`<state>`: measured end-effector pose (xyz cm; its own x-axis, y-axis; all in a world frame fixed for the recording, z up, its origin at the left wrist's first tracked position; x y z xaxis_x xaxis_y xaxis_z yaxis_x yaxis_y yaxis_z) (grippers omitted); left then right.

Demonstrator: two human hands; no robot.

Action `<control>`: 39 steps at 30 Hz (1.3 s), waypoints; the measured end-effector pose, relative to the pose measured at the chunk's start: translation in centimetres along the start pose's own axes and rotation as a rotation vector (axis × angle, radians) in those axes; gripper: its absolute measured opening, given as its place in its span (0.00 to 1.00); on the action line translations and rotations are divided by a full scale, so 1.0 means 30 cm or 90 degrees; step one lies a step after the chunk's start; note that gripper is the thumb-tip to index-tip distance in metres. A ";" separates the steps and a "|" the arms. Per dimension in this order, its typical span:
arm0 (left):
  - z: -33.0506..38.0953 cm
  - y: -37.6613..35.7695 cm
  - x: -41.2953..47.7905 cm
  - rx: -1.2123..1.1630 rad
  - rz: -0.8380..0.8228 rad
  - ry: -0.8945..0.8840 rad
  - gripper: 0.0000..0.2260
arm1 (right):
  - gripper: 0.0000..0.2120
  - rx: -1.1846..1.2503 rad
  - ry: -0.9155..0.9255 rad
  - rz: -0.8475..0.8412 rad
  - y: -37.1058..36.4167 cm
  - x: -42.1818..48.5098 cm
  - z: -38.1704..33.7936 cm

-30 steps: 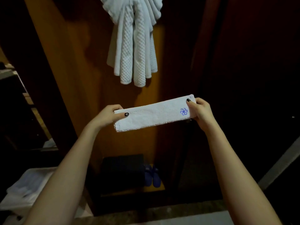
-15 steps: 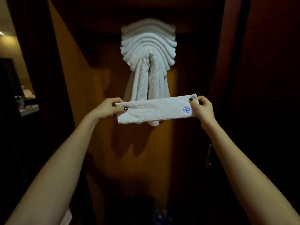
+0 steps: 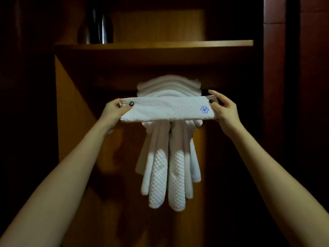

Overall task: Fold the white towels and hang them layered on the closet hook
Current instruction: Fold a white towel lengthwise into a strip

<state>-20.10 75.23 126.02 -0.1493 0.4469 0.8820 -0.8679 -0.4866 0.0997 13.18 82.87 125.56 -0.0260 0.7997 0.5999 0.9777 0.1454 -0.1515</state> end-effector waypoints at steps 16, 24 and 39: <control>-0.158 -0.116 0.445 -0.206 0.162 0.036 0.03 | 0.11 0.071 -0.017 -0.001 -0.060 0.464 -0.078; -0.260 -0.144 0.398 -0.176 0.201 0.134 0.05 | 0.06 0.023 -0.129 -0.010 -0.021 0.444 0.084; -0.135 -0.180 0.274 0.284 0.041 -0.230 0.12 | 0.14 -0.409 0.110 0.193 -0.011 0.299 0.014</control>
<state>-18.56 84.59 130.86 0.0445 0.1593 0.9862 -0.5667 -0.8089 0.1562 12.55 90.26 130.66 0.2469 0.6396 0.7279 0.8676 -0.4805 0.1280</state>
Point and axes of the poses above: each hand's wrist, its own x-axis towards the middle knuckle, its own y-axis out of the back of the hand, z = x × y, the point moved 1 cm from there along x, towards the middle knuckle, and after that the axes turned 14 degrees about -y, right-handed, at the moved point
